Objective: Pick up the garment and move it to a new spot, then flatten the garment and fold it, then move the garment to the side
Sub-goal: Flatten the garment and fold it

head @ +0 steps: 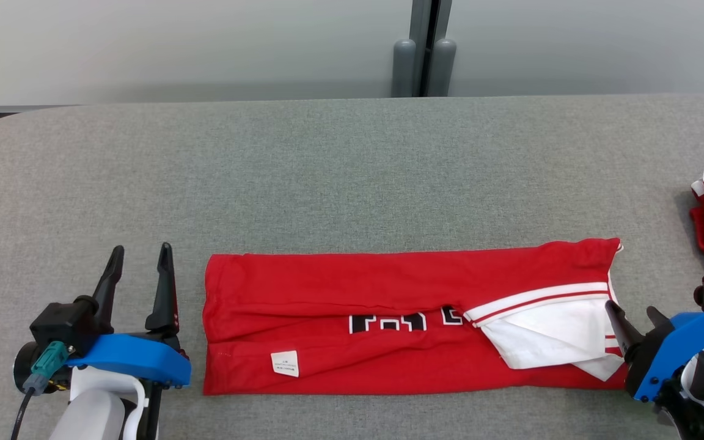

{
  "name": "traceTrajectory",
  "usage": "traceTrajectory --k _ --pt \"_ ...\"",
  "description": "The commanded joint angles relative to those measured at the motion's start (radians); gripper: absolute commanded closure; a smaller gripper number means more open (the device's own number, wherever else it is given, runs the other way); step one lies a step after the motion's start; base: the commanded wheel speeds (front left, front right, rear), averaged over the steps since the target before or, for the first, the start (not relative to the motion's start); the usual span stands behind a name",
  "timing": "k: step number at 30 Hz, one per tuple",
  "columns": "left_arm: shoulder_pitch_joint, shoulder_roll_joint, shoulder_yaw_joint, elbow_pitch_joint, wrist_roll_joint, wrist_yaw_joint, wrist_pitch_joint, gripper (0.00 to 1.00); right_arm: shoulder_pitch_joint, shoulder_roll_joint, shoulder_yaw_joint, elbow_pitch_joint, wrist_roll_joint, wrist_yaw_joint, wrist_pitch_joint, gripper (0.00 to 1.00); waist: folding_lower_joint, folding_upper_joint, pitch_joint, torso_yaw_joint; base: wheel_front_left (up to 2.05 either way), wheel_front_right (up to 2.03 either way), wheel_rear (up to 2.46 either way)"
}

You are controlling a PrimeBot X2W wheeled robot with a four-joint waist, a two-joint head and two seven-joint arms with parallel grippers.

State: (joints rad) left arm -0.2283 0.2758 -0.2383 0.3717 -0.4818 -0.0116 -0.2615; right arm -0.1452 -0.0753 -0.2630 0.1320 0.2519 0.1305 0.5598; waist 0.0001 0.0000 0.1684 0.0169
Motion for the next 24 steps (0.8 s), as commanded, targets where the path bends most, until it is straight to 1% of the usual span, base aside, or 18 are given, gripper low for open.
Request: traceTrajectory --k 1,5,14,17,19,20,21,23,24 --pt "-0.004 0.000 0.005 0.003 0.003 -0.004 -0.004 0.00 -0.011 -0.008 -0.001 0.009 -0.009 0.001 -0.005 0.00 -0.0001 0.0000 0.000 0.001 0.00 0.00 0.00" --pt "0.014 -0.016 0.025 0.000 0.020 -0.020 -0.004 0.00 -0.053 -0.007 -0.014 0.104 -0.055 0.001 -0.031 0.00 -0.0001 0.0000 -0.001 0.009 0.00 0.00 0.00" --pt "0.012 -0.042 0.050 0.012 0.053 -0.042 -0.005 0.00 -0.133 -0.011 -0.046 0.255 -0.052 0.001 -0.036 0.00 -0.0001 0.0000 0.006 0.030 0.00 0.00 0.00" --pt "0.009 -0.046 0.056 0.008 0.060 -0.047 -0.005 0.00 -0.146 -0.013 -0.033 0.300 -0.049 0.001 -0.019 0.00 -0.0001 0.0000 0.010 0.034 0.00 0.00 0.00" --pt "0.009 -0.047 0.062 0.006 0.062 -0.048 -0.005 0.00 -0.145 -0.014 0.000 0.325 -0.037 0.001 0.005 0.00 -0.0001 0.0000 0.009 0.036 0.00 0.00 0.00" --pt "0.010 -0.047 0.067 0.007 0.064 -0.050 -0.005 0.00 -0.142 -0.014 0.020 0.330 -0.026 0.001 0.013 0.15 -0.0001 0.0000 0.009 0.036 0.00 0.00 0.00" --pt "0.011 -0.047 0.071 0.008 0.066 -0.051 -0.005 0.00 -0.139 -0.011 0.038 0.332 -0.001 0.002 0.021 0.99 -0.0001 0.0000 0.008 0.036 0.00 0.00 0.00" --pt "0.013 -0.047 0.079 0.010 0.067 -0.055 -0.005 0.00 -0.132 -0.010 0.070 0.311 0.058 0.002 0.026 1.00 -0.0001 0.0000 0.006 0.034 0.00 0.00 0.00" --pt "0.014 -0.048 0.083 0.009 0.068 -0.056 -0.005 0.00 -0.126 -0.020 0.079 0.297 0.080 0.002 0.019 1.00 -0.0001 0.0000 0.005 0.033 0.00 0.00 0.00"
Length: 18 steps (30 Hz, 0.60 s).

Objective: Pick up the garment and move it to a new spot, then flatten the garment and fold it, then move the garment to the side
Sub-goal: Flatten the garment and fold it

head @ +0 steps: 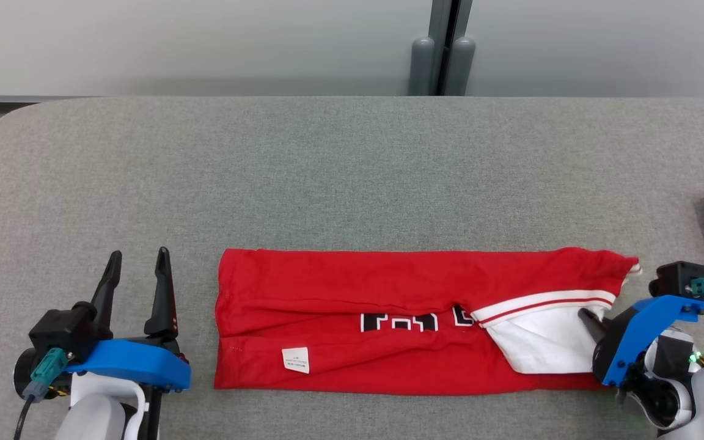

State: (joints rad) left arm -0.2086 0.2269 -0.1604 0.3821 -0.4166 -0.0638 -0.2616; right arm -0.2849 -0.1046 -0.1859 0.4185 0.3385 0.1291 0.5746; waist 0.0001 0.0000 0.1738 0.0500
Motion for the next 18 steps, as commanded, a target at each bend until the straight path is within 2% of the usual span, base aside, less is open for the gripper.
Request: traceTrajectory --k 1,5,12,18 --pt "-0.003 0.000 0.007 -0.002 0.004 -0.004 -0.005 0.00 0.019 0.000 0.005 -0.004 0.013 0.003 -0.004 1.00 -0.0001 0.0000 -0.001 -0.002 0.00 0.00 0.00" --pt "0.007 -0.002 0.025 -0.009 0.004 -0.001 -0.005 0.00 0.045 -0.045 -0.008 -0.079 0.045 0.002 -0.027 1.00 -0.0001 0.0000 -0.008 -0.012 0.00 0.00 0.00" --pt "0.021 -0.004 0.050 -0.021 0.013 -0.009 -0.005 0.00 0.117 -0.114 -0.126 -0.226 -0.016 0.002 -0.004 1.00 -0.0001 0.0000 -0.020 -0.018 0.00 0.00 0.00" --pt "0.036 -0.001 0.066 -0.022 0.022 -0.014 -0.005 0.00 0.168 -0.081 -0.197 -0.375 -0.079 0.002 0.071 1.00 -0.0001 0.0000 -0.031 -0.020 0.00 0.00 0.00"
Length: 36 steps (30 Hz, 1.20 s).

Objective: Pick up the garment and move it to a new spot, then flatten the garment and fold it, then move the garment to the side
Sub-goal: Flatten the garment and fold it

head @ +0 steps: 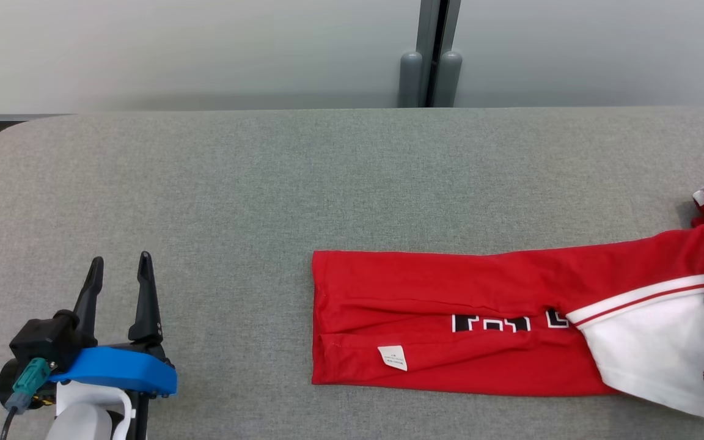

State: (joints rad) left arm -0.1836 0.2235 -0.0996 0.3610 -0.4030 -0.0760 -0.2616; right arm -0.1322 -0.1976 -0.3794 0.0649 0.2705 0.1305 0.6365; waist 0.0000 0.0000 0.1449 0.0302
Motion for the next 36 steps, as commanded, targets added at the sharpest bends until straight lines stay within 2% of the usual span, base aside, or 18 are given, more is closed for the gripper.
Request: traceTrajectory --k 1,7,13,18,23,29,36 --pt "0.011 0.000 0.006 0.000 0.010 -0.001 -0.005 0.00 0.020 0.021 0.004 -0.042 -0.013 0.001 0.020 1.00 0.0000 0.0000 -0.004 0.001 0.00 0.00 0.00" --pt "0.008 -0.005 -0.001 -0.003 0.017 -0.004 -0.005 0.00 0.044 0.074 0.136 -0.142 0.031 0.001 0.095 1.00 0.0000 0.0000 -0.014 0.008 0.00 0.00 0.00" --pt "0.002 -0.001 -0.011 -0.016 0.021 0.000 -0.004 0.00 -0.027 0.118 0.363 -0.153 0.047 0.001 0.097 1.00 0.0000 0.0000 -0.005 0.006 0.00 0.00 0.00" --pt "-0.017 -0.004 -0.024 -0.018 0.020 -0.002 0.003 0.00 -0.127 0.144 0.561 -0.047 0.094 0.001 0.059 1.00 0.0000 0.0000 0.008 0.019 0.00 0.00 0.00" --pt "-0.039 -0.010 -0.042 -0.011 0.021 -0.010 0.008 0.00 -0.234 0.147 0.687 0.107 0.149 0.001 -0.013 1.00 0.0000 0.0000 0.021 0.049 0.00 0.00 0.00" --pt "-0.056 -0.015 -0.059 0.004 0.020 -0.011 0.008 0.00 -0.344 0.146 0.774 0.273 0.175 0.001 -0.070 1.00 0.0000 0.0000 0.037 0.086 0.00 0.00 0.00" --pt "-0.075 -0.021 -0.072 0.020 0.023 -0.014 0.006 0.00 -0.412 0.147 0.804 0.398 0.193 0.001 -0.116 1.00 0.0000 0.0000 0.044 0.106 0.00 0.00 0.00"
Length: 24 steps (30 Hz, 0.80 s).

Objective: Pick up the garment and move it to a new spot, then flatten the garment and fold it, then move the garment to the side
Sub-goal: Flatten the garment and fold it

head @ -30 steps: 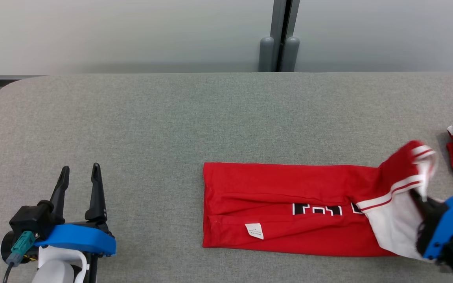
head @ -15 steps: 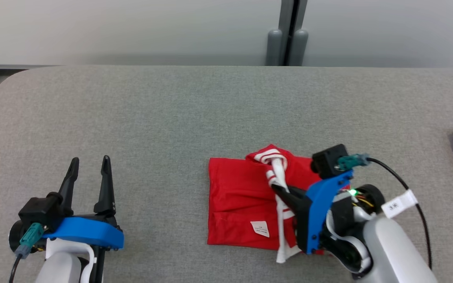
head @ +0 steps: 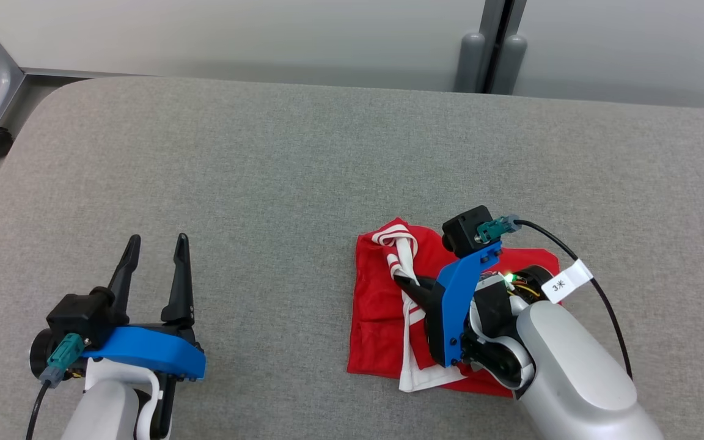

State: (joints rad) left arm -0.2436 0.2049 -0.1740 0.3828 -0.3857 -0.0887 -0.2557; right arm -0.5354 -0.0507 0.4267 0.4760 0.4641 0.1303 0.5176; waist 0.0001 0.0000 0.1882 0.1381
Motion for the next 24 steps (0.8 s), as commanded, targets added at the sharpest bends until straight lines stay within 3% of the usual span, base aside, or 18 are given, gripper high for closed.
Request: traceTrajectory --k 1,2,5,9,13,17,24 --pt "-0.017 -0.003 -0.002 0.005 0.006 -0.002 -0.001 0.00 -0.021 0.000 0.009 0.019 0.013 0.001 -0.016 0.72 -0.0001 0.0000 -0.001 0.004 0.00 0.00 0.00" --pt "-0.018 -0.003 -0.004 0.008 0.006 -0.003 -0.002 0.00 -0.024 0.000 0.015 0.032 0.028 0.001 -0.025 0.00 -0.0001 0.0000 -0.003 0.005 0.00 0.00 0.00" --pt "-0.017 -0.002 -0.004 0.012 0.005 -0.004 -0.003 0.00 -0.032 0.000 0.033 0.042 0.071 0.001 -0.048 0.00 -0.0001 0.0000 -0.008 0.006 0.00 0.00 0.00" --pt "0.001 0.003 0.000 0.017 0.001 -0.001 -0.005 0.00 -0.042 0.000 0.052 0.006 0.211 0.001 -0.107 0.00 -0.0001 0.0000 -0.024 -0.002 0.00 0.00 0.00" --pt "0.022 0.009 0.008 0.015 -0.006 0.005 -0.006 0.00 -0.056 -0.001 0.002 -0.045 0.256 0.001 -0.213 0.00 -0.0001 0.0000 -0.044 -0.017 0.00 0.00 0.00" --pt "0.040 0.015 0.014 0.008 -0.007 0.009 -0.007 0.00 -0.025 -0.005 -0.101 -0.103 0.172 0.001 -0.299 0.00 -0.0001 0.0000 -0.064 -0.034 0.00 0.00 0.00" --pt "0.070 0.019 0.026 -0.016 -0.011 0.018 -0.009 0.00 0.161 -0.075 -0.309 -0.243 -0.058 0.001 -0.372 0.00 -0.0001 0.0000 -0.096 -0.064 0.00 0.00 0.00"
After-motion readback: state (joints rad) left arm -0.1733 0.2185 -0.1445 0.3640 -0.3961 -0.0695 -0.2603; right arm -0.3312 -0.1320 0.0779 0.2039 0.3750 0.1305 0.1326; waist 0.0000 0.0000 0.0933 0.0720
